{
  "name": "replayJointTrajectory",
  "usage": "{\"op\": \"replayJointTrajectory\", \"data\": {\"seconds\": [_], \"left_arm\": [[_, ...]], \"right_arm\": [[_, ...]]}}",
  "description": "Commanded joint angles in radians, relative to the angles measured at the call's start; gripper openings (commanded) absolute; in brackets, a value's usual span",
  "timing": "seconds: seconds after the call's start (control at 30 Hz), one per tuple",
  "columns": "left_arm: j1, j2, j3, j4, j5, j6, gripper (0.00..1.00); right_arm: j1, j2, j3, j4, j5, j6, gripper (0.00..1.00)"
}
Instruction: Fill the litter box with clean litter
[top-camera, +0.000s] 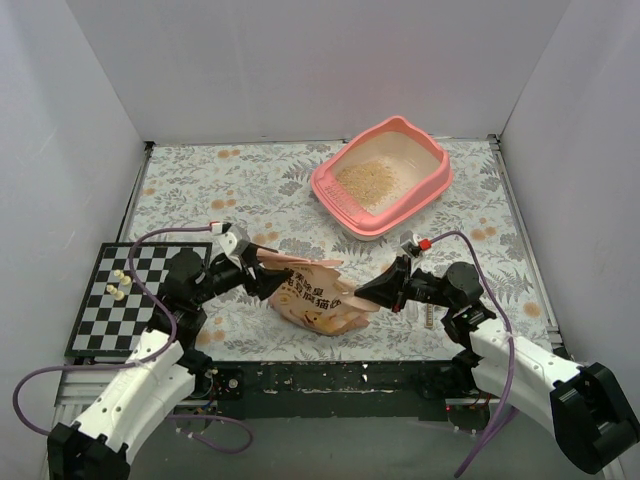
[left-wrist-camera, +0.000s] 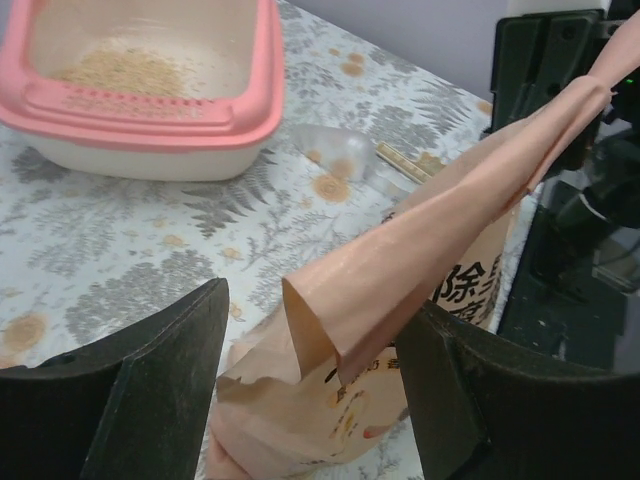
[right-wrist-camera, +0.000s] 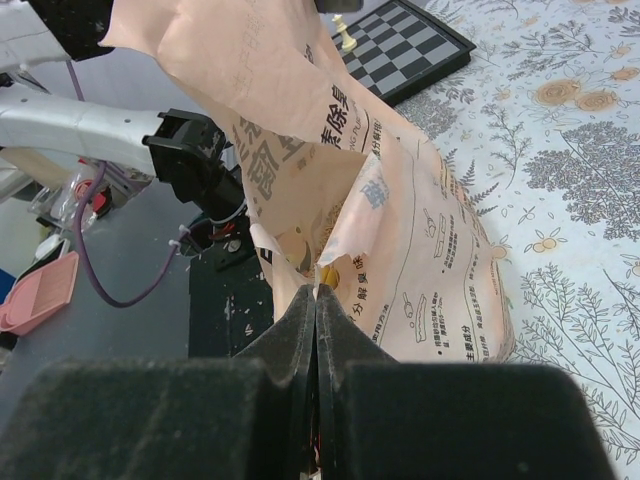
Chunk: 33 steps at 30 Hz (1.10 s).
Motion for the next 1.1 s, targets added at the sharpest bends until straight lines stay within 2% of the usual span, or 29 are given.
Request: {"op": "replayJointTrajectory", "data": {"seconds": [0.0,0.17,0.3,0.33,0.47,0.7,0.83,0.93,1.03,1.07], "left_arm": [[0.037,0.088,-0.01,0.12,0.264,-0.103,0.65],[0.055,0.18,0.0,0.198,0.391,-0.132,0.62],[0.061,0.283,0.048,0.179,0.483,-0.107,0.49],[0.063,0.301,0.056,0.18,0.505,-0.107,0.44],[0.063,0.356,0.071,0.214,0.545,-0.129,0.0],[0.075,0.278,0.143,0.096,0.43,-0.17,0.0],[0.075,0.225,0.224,-0.045,0.381,-0.204,0.0],[0.075,0.225,0.263,-0.114,0.344,-0.242,0.0],[0.075,0.269,0.267,-0.094,0.313,-0.29,0.0],[0.077,0.29,0.261,-0.044,0.315,-0.298,0.0]], "right_arm": [[0.003,-0.018,0.021,0.0,-0.052,-0.016,0.01],[0.002,-0.008,0.018,0.003,-0.069,-0.018,0.01],[0.002,0.001,0.009,0.014,-0.076,-0.016,0.01],[0.003,-0.001,0.006,0.019,-0.076,-0.016,0.01],[0.002,0.005,-0.003,0.022,-0.073,-0.012,0.01],[0.0,0.035,0.038,-0.064,-0.05,0.062,0.01],[0.0,0.091,0.102,-0.107,-0.053,0.135,0.01],[-0.001,0.116,0.191,-0.205,-0.023,0.102,0.01],[-0.006,0.143,0.309,-0.334,0.025,0.016,0.01],[-0.012,0.157,0.343,-0.366,0.039,-0.013,0.01]]}}
